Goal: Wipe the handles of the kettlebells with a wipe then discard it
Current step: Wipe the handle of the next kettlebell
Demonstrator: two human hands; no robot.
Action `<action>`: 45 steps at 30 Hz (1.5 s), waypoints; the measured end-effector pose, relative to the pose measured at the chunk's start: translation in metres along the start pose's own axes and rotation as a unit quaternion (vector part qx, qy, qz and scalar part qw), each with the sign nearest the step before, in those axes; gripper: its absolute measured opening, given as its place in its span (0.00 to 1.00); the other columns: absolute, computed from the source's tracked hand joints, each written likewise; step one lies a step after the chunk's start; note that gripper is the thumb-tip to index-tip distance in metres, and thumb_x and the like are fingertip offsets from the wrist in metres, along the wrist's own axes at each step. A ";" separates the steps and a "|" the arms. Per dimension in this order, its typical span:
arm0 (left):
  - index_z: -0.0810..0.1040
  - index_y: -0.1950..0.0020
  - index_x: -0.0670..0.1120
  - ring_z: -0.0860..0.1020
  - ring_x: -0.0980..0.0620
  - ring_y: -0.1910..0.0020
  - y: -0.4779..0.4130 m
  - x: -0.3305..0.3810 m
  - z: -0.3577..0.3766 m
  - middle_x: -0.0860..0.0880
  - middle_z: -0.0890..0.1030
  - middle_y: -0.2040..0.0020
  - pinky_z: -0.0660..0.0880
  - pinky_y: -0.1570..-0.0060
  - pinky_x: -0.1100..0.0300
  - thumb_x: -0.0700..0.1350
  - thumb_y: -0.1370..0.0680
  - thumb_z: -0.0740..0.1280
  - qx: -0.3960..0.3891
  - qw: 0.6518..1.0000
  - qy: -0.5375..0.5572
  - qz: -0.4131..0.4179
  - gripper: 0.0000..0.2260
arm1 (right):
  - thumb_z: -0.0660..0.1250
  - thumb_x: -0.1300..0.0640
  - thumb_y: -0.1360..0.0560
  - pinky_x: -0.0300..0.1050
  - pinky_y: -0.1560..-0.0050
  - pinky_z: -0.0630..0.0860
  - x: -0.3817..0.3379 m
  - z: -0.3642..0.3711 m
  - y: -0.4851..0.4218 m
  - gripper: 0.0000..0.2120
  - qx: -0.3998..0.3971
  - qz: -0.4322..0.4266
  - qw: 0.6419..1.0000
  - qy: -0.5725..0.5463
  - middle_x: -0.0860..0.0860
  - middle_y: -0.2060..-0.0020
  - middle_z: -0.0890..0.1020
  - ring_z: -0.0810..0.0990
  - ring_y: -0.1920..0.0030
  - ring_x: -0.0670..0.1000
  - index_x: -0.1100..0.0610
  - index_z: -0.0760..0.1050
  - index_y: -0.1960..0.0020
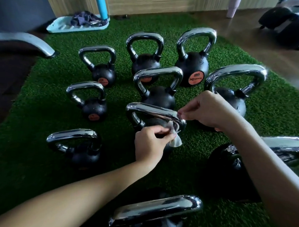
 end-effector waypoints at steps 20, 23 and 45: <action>0.88 0.49 0.55 0.80 0.55 0.67 -0.002 0.017 -0.074 0.54 0.87 0.58 0.76 0.63 0.57 0.45 0.25 0.76 -0.031 0.990 0.137 0.031 0.07 | 0.79 0.55 0.30 0.40 0.56 0.81 -0.004 0.013 0.026 0.09 0.104 -0.107 0.969 -0.199 0.40 0.62 0.87 0.86 0.61 0.42 0.47 0.87 0.50; 0.83 0.38 0.54 0.82 0.59 0.43 -0.010 0.001 -0.080 0.57 0.85 0.43 0.76 0.36 0.52 0.47 0.26 0.77 0.080 0.968 0.199 -0.131 0.17 | 0.77 0.54 0.28 0.46 0.58 0.81 0.004 0.007 0.014 0.08 0.151 -0.046 0.967 -0.199 0.42 0.63 0.87 0.86 0.61 0.47 0.40 0.85 0.58; 0.79 0.33 0.61 0.76 0.58 0.41 -0.105 0.029 -0.073 0.56 0.82 0.39 0.71 0.40 0.59 0.71 0.41 0.78 -0.242 0.962 -0.079 -0.094 0.38 | 0.71 0.59 0.23 0.31 0.77 0.63 0.002 0.063 0.061 0.07 -0.060 0.067 0.898 -0.430 0.52 0.66 0.83 0.69 0.78 0.41 0.60 0.82 0.46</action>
Point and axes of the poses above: each hand's wrist, its own y-axis away from the middle knuckle, its own z-axis out of the palm, x = y × z, the point moved 2 cm from there along -y, towards the middle knuckle
